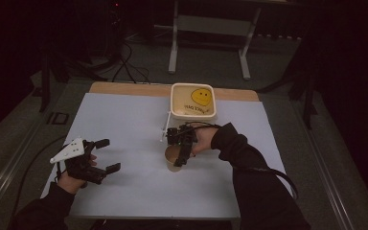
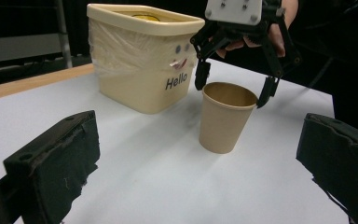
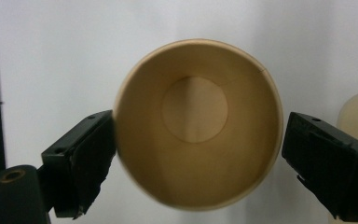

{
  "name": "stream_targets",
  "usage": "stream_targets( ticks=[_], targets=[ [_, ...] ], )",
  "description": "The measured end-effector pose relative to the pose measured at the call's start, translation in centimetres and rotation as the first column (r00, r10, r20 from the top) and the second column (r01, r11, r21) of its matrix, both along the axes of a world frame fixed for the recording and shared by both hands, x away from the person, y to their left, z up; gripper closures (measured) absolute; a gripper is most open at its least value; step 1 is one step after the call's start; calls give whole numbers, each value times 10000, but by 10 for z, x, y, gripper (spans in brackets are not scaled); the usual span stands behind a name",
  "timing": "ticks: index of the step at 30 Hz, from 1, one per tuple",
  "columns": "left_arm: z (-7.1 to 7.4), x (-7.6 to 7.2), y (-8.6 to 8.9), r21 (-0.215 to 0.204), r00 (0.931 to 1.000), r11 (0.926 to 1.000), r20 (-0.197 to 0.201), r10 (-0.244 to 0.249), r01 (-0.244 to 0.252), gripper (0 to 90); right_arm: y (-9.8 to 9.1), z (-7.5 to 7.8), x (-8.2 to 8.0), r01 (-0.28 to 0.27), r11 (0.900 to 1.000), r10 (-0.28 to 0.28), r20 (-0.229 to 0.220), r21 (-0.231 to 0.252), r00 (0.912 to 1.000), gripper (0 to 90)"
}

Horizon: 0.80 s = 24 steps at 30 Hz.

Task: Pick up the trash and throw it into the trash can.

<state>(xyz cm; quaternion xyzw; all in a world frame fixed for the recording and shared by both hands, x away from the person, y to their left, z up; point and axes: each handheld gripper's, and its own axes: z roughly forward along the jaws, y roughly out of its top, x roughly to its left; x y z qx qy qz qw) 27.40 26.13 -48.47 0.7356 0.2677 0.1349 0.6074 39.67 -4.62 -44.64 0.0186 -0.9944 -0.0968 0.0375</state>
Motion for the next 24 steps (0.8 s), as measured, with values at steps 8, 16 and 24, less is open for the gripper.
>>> stream_targets(
  ticks=[8, 16, 24],
  targets=[
    [-1, 0, 0, -18, 10000, 10000, -38, -21, 21, 6, 2, -9, 2, -21, 9999, 24, -235, 110, 9997, 131],
    [-1, 0, 0, 2, 10000, 10000, -34, -40, 40, 6, 4, -9, 0, -172, 9997, 176, -257, 174, 9995, 202],
    [-1, 1, 0, 10, 10000, 10000, -48, -48, 48, 6, 3, -5, 1, -186, 9998, 186, -53, 48, 9998, 243]
  ],
)
